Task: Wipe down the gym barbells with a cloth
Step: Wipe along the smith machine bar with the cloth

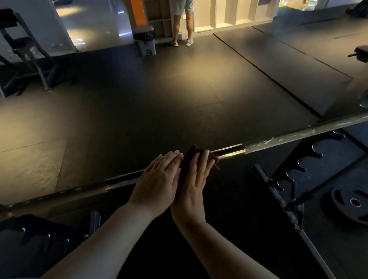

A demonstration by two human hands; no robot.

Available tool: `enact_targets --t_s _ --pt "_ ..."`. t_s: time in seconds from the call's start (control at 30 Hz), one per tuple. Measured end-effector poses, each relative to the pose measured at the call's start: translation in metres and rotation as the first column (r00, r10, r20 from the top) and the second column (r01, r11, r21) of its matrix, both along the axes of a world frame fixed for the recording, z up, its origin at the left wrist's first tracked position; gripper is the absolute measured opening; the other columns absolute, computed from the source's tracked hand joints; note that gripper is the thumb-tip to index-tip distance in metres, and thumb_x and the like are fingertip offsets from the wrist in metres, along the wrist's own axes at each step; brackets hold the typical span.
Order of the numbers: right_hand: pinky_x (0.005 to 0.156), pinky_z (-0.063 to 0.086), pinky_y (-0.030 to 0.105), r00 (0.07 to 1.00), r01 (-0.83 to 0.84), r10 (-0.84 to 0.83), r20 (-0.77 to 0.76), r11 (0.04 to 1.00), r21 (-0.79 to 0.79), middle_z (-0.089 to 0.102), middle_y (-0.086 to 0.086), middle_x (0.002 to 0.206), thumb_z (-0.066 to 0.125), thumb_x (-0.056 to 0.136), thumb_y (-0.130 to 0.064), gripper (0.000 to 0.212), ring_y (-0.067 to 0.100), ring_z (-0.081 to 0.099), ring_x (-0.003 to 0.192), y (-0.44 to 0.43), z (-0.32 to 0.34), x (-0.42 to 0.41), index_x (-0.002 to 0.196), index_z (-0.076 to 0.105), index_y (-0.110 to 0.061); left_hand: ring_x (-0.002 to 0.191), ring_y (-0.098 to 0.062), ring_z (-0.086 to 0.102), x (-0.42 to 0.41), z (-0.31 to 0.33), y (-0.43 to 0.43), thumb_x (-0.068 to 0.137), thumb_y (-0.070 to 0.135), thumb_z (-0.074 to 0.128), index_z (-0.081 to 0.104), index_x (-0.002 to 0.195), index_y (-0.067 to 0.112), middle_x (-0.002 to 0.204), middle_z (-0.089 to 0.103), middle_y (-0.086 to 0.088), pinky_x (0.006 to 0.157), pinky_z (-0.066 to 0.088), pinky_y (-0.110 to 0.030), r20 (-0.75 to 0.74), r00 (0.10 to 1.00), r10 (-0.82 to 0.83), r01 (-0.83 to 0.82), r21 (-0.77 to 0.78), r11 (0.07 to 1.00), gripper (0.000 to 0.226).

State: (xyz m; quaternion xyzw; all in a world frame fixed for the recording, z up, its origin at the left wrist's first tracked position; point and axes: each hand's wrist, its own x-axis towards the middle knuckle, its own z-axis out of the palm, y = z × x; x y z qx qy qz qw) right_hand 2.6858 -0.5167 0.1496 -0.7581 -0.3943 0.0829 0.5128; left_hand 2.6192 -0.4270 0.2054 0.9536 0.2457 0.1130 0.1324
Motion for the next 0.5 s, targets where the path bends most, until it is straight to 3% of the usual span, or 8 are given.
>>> enact_targets --t_s 0.1,0.2,0.37,0.43,0.5 --pt "0.124 -0.009 0.037 0.984 0.156 -0.144 -0.107 0.981 0.117 -0.030 -0.018 0.164 0.038 0.110 -0.029 0.069 0.009 -0.030 0.151 0.008 0.004 0.013 0.160 -0.009 -0.035 0.152 -0.007 0.021 -0.013 -0.002 0.012 0.108 0.034 0.023 0.030 0.158 0.021 0.164 0.031 0.002 0.121 0.002 -0.020 -0.031 0.999 -0.029 0.031 0.043 0.999 0.052" --pt "0.124 -0.004 0.040 0.925 0.291 -0.233 -0.299 0.943 0.164 -0.031 -0.027 0.161 0.038 0.108 -0.030 0.068 0.003 -0.029 0.150 0.019 0.014 0.013 0.157 -0.006 -0.046 0.153 -0.008 0.020 -0.016 0.001 0.015 0.108 0.034 0.022 0.027 0.159 0.022 0.165 0.030 0.002 0.122 0.004 -0.021 -0.050 0.995 -0.089 0.089 0.003 0.996 0.053" --pt "0.122 -0.002 0.036 0.950 0.223 -0.176 -0.259 0.961 0.161 -0.038 -0.020 0.160 0.056 0.104 -0.026 0.090 0.006 -0.031 0.150 0.026 0.016 -0.021 0.161 -0.013 -0.034 0.150 -0.008 0.029 -0.011 0.015 0.025 0.109 0.035 0.025 0.030 0.158 0.026 0.162 0.036 0.005 0.122 0.015 -0.025 -0.060 0.990 -0.131 0.125 -0.092 0.988 0.050" --pt "0.126 -0.004 0.040 0.929 0.242 -0.182 -0.323 0.958 0.156 -0.034 -0.024 0.160 0.050 0.104 -0.030 0.083 0.002 -0.031 0.149 0.026 0.019 -0.005 0.162 -0.009 -0.037 0.149 -0.007 0.029 -0.009 0.013 0.032 0.109 0.033 0.027 0.032 0.157 0.026 0.161 0.037 0.005 0.123 0.016 -0.025 -0.092 0.984 -0.153 0.147 -0.072 0.987 0.049" --pt "0.128 -0.001 0.050 0.864 0.369 -0.263 -0.430 0.911 0.184 -0.029 -0.028 0.161 0.041 0.108 -0.024 0.071 0.000 -0.027 0.150 0.026 0.027 0.018 0.162 -0.001 -0.039 0.148 -0.006 0.030 -0.004 0.010 0.035 0.109 0.026 0.033 0.033 0.157 0.026 0.161 0.038 0.005 0.121 0.015 -0.022 -0.102 0.984 -0.144 0.140 -0.046 0.989 0.048"
